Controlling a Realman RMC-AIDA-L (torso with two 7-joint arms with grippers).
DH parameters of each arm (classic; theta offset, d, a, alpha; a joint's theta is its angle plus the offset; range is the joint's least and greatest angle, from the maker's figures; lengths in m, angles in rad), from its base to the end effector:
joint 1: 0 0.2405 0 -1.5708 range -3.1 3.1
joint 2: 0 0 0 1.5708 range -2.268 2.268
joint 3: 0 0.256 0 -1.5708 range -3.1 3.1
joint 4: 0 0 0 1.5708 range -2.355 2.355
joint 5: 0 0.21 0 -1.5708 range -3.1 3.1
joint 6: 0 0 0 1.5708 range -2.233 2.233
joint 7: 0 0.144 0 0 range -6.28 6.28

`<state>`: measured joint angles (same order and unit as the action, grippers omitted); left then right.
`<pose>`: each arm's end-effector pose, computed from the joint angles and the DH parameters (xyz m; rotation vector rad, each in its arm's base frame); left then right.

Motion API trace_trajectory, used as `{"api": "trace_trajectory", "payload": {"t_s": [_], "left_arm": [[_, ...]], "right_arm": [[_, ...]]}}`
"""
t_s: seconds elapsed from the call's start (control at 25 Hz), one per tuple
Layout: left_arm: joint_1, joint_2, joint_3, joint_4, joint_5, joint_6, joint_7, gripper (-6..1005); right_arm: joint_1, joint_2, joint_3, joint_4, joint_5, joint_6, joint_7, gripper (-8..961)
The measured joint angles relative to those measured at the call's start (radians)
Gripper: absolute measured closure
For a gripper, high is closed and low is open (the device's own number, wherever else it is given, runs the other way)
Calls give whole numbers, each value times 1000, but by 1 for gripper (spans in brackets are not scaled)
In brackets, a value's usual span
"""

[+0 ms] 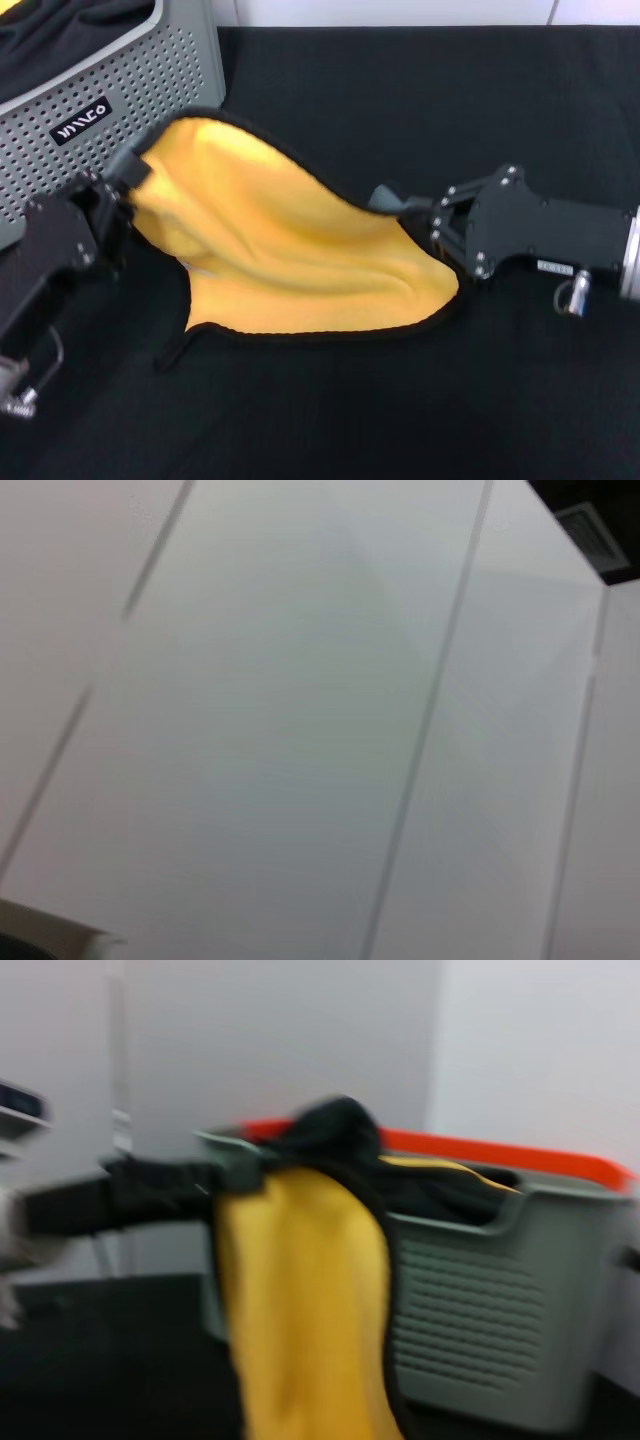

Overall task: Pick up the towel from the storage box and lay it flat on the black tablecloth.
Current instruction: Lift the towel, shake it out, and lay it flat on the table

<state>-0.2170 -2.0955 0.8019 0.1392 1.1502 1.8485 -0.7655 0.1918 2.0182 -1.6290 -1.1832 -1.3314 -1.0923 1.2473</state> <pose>-0.3039 0.2156 0.0009 -1.9083 -0.5393 -1.4001 0.1854 0.3004 -0.0291 -2.6613 0.0549 0.7283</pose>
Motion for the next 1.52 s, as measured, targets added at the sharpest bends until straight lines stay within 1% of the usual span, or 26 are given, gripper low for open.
{"api": "trace_trajectory", "payload": {"t_s": [0.2, 0.36, 0.52, 0.56, 0.64, 0.72, 0.88, 1.04, 1.08, 1.16, 1.28, 1.4, 1.52], "left_arm": [[46, 2, 107, 1, 0, 89, 60, 956], [91, 9, 170, 25, 1, 163, 69, 956], [117, 12, 198, 70, 2, 182, 18, 956], [138, 12, 227, 127, 2, 185, -41, 956], [144, 12, 244, 154, 2, 186, -66, 956], [150, 13, 282, 204, 2, 187, -125, 956], [159, 24, 341, 270, -10, 189, -188, 956], [205, 29, 384, 400, -47, 192, -268, 956], [216, 29, 400, 431, -67, 192, -285, 956], [242, 36, 454, 494, -122, 193, -317, 955], [266, 59, 536, 563, -215, 193, -361, 955], [279, 81, 615, 614, -288, 193, -393, 955], [294, 94, 670, 646, -330, 193, -399, 955]], "right_arm": [[-18, -1, 2, -33, 0, -124, -10, 934], [-49, -2, 13, -72, 0, -211, -8, 934], [-95, -4, 85, -107, 1, -355, 3, 934], [-103, -4, 111, -110, 3, -404, 9, 934], [-107, -4, 151, -112, 6, -473, 26, 934], [-109, -4, 186, -113, 6, -541, 43, 934], [-110, -4, 240, -123, 6, -653, 53, 934], [-112, -4, 311, -143, 19, -773, 74, 933], [-112, -4, 311, -143, 19, -773, 74, 933], [-113, -4, 355, -152, 44, -846, 86, 933], [-113, -4, 395, -154, 75, -904, 105, 933], [-114, -4, 430, -154, 106, -965, 129, 933], [-114, -4, 446, -145, 130, -1015, 145, 933]]}}
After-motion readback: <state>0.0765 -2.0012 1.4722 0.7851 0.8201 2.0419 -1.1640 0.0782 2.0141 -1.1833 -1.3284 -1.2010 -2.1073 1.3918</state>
